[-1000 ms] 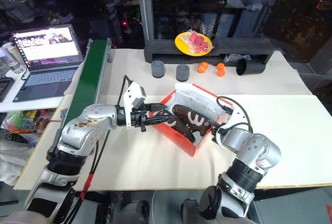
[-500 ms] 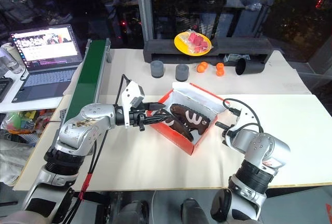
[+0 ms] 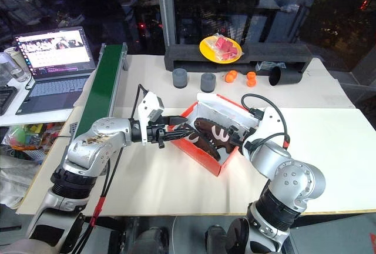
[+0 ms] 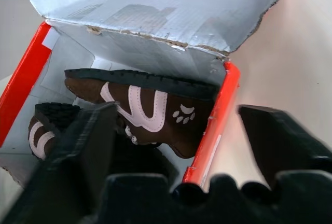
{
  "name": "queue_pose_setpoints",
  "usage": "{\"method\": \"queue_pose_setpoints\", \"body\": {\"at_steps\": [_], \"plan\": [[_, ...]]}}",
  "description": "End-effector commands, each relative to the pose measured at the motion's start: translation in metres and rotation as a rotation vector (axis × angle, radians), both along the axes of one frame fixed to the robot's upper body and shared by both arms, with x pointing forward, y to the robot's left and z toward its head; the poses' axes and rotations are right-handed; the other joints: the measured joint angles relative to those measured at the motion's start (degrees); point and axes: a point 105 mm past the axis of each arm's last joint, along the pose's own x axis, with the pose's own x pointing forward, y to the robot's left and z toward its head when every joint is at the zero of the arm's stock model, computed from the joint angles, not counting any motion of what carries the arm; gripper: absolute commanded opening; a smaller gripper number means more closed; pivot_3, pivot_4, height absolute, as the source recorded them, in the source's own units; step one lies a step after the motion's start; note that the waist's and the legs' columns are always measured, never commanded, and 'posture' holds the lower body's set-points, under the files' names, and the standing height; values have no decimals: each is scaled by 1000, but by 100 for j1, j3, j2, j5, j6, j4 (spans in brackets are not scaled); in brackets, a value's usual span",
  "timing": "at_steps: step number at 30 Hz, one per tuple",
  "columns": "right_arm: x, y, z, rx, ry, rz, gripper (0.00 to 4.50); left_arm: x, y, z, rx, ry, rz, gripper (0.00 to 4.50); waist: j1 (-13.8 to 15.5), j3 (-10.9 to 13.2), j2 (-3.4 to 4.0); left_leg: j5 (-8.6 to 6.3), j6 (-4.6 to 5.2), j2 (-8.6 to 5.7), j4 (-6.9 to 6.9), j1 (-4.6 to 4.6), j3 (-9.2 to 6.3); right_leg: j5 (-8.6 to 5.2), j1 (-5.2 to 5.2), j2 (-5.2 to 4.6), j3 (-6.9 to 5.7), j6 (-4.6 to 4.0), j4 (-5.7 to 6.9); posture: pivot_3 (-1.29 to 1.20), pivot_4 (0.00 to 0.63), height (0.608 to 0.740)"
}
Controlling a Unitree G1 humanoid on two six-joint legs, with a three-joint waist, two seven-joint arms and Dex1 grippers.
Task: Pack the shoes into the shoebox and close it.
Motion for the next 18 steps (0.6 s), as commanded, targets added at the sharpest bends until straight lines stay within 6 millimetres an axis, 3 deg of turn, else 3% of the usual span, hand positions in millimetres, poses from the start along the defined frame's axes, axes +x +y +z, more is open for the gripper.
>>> {"method": "queue_pose_setpoints", "body": {"at_steps": [1,12,15,18], "plan": [[-3,1,-5,-29,26,27,4478,-4,-3,10,-12,-36,-12,2361,-2,0,0,0,0,0,0,0,0,0,1,0,0,0,1,0,150,740],[-2,22,-35,84,174,65,4478,-3,-3,9,-17,-29,-3,2361,-30,0,0,0,0,3,0,2,-1,0,0,4,0,0,1,0,150,740],[1,33,-36,145,195,75,3847,-3,-3,10,-17,-29,-2,2361,-15,0,0,0,0,0,0,0,-1,0,2,1,0,0,-4,0,150,740],[2,39,-34,159,196,83,2851,-2,-3,10,-18,-30,2,2361,-18,0,1,0,0,0,0,-3,-2,0,1,1,-2,0,-5,0,150,740]]}}
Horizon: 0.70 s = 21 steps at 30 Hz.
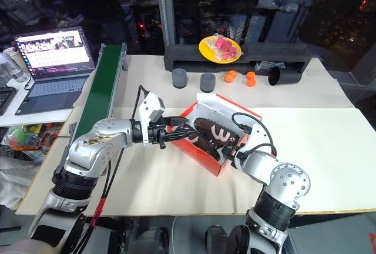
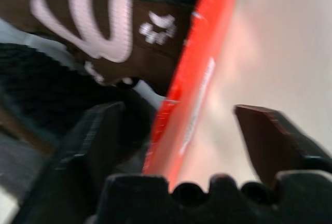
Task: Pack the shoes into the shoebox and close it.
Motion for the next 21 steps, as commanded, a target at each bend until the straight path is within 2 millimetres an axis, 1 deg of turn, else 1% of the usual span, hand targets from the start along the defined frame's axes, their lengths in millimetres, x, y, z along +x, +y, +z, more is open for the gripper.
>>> {"method": "queue_pose_setpoints", "body": {"at_steps": [1,4,5,6,8,9,10,12,15,21], "plan": [[6,29,20,83,-66,59,2429,-2,-2,12,-18,-41,-11,2361,-7,0,0,0,0,1,0,0,0,0,0,0,0,0,0,0,150,740],[4,36,19,120,-57,62,1430,-2,-2,12,-19,-39,-7,2361,-8,0,0,0,0,1,0,1,-1,0,0,1,-1,0,1,0,150,740],[3,39,18,136,-50,57,1035,-2,-2,12,-19,-38,-7,2361,-8,0,0,0,0,1,0,1,-2,0,0,1,-1,0,1,0,150,740],[2,45,17,197,-34,37,758,-2,-2,12,-19,-37,-8,2361,-8,0,0,0,0,1,0,1,-2,0,1,1,-1,0,0,0,150,740],[4,62,21,423,8,-89,52,-2,-3,12,-20,-36,-14,2361,-1,0,0,0,0,1,0,0,-2,0,2,0,-2,0,-1,0,150,740],[4,67,22,491,41,-122,12,-3,-3,12,-19,-36,-16,2361,-2,1,0,0,0,1,0,0,-3,0,3,0,-2,0,-1,0,150,740],[5,66,24,525,64,-153,12,-3,-4,12,-19,-36,-20,2361,-7,1,1,0,0,0,0,-1,-3,0,1,-1,-2,0,-1,0,150,740],[7,65,29,545,97,-172,12,-3,-4,12,-18,-37,-23,2361,-19,3,1,0,1,2,0,-2,-3,0,0,0,-2,0,-2,0,150,740],[13,73,37,626,153,-222,12,-3,-4,12,-14,-40,-24,2361,-60,5,4,0,1,2,0,-2,0,0,-2,1,3,0,-2,0,150,740],[17,72,32,663,209,-344,12,-3,-2,13,-8,-41,-22,2361,-63,5,4,-2,4,5,-2,-1,-2,0,0,5,3,0,-4,0,150,740]]}}
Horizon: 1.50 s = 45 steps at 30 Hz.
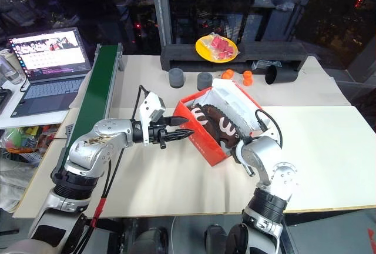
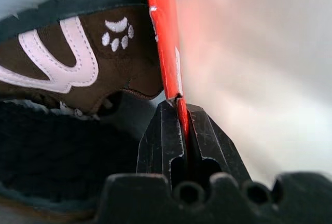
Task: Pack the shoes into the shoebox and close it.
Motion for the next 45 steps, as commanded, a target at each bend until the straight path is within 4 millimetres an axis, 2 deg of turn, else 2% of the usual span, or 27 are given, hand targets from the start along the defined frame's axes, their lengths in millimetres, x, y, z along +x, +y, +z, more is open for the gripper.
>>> {"method": "queue_pose_setpoints", "body": {"at_steps": [1,6,9,17,20,24,27,36,41,45], "plan": [[5,64,18,222,-28,71,12,-3,-1,12,-6,-43,-18,2361,-2,0,0,0,0,1,0,0,0,0,0,0,0,0,0,0,150,740],[12,63,13,194,26,-68,12,-4,0,11,-3,-35,-19,2361,9,0,0,0,0,1,0,1,0,0,1,0,0,-1,0,0,150,740],[30,75,16,267,13,-154,12,-5,-1,11,-1,-31,-25,2361,24,-2,-2,0,0,1,1,7,0,0,8,0,0,-1,-1,0,150,740],[72,75,19,390,-38,-329,12,-8,2,11,22,-23,-42,2361,27,-5,-8,19,28,-1,10,17,11,26,22,-4,9,-8,-11,0,150,740],[78,77,18,400,-22,-364,12,-10,3,11,34,-18,-49,2361,26,-5,-8,19,28,-1,9,16,11,27,18,-3,10,-7,-10,0,150,740],[78,82,23,385,-1,-379,12,-11,4,11,43,-13,-56,2361,30,-5,-8,17,29,-1,-3,14,10,24,13,-4,8,-6,-10,0,150,740],[77,78,27,356,4,-399,12,-12,4,11,47,-10,-59,2361,41,-5,-7,16,29,-1,-6,11,9,23,11,-4,7,-6,-9,0,150,740],[76,60,61,293,-113,-416,12,-12,0,11,52,-4,-73,2361,47,5,5,16,29,-3,-8,0,7,23,1,-6,5,-7,-10,0,150,740],[46,49,66,221,-70,-420,12,-12,-4,12,49,-1,-92,2361,42,34,42,17,29,-4,-8,-20,7,23,-21,-5,6,-7,-5,0,150,740],[23,47,57,202,-9,-427,12,-12,-7,14,54,-2,-120,2361,26,35,42,17,30,-3,-15,-27,6,22,-33,-3,6,-8,-1,0,150,740]]}}
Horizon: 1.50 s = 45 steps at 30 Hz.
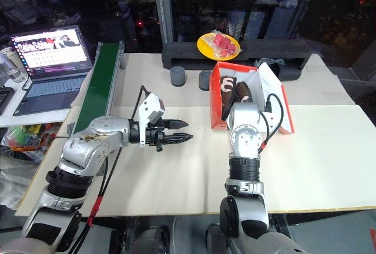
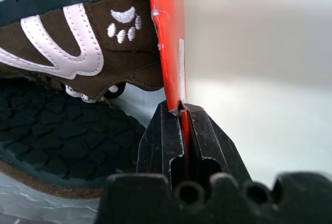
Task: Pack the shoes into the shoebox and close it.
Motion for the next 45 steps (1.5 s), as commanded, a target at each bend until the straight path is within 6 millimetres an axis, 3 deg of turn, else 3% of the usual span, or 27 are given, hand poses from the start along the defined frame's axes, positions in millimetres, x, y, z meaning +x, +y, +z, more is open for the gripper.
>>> {"method": "queue_pose_setpoints", "body": {"at_steps": [1,7,13,23,27,33,37,45], "plan": [[-29,37,-8,85,26,77,12,-2,-5,10,-4,-30,-43,2361,5,0,1,0,0,0,0,1,0,0,0,0,0,0,1,0,150,740],[-53,28,-29,74,61,49,12,-2,-7,10,0,-21,-61,2361,53,0,0,0,0,-6,0,1,-5,-2,9,-6,-5,-1,-6,0,150,740],[-85,40,-66,118,180,51,12,-6,-8,9,12,-5,-86,2361,11,1,1,0,0,-5,0,2,-5,-3,8,-6,-3,-2,-3,0,150,740],[-78,40,-57,128,129,48,12,-8,-9,8,29,9,-108,2361,11,1,1,0,1,-3,2,17,1,-6,20,-2,5,-1,-6,0,150,740],[-74,39,-50,108,98,71,1151,-8,-12,8,24,9,-113,2361,11,0,1,1,1,-3,2,14,-1,-6,19,-3,4,-1,-6,0,150,740],[-63,27,-26,59,-30,93,3215,-7,-14,8,15,6,-113,2361,11,0,0,1,1,-3,2,19,-1,-6,22,-2,4,-1,-4,0,150,740],[-63,1,-6,-109,-116,122,3215,-6,-17,8,5,3,-114,2361,2,0,1,1,1,-3,2,18,-1,-6,22,-3,4,-1,-4,0,150,740],[-104,-37,-14,-301,-86,156,3215,-1,-18,9,-21,-10,-95,2361,100,-1,-2,0,1,-10,5,9,-12,-12,25,-10,-7,-3,-6,0,150,740]]}}
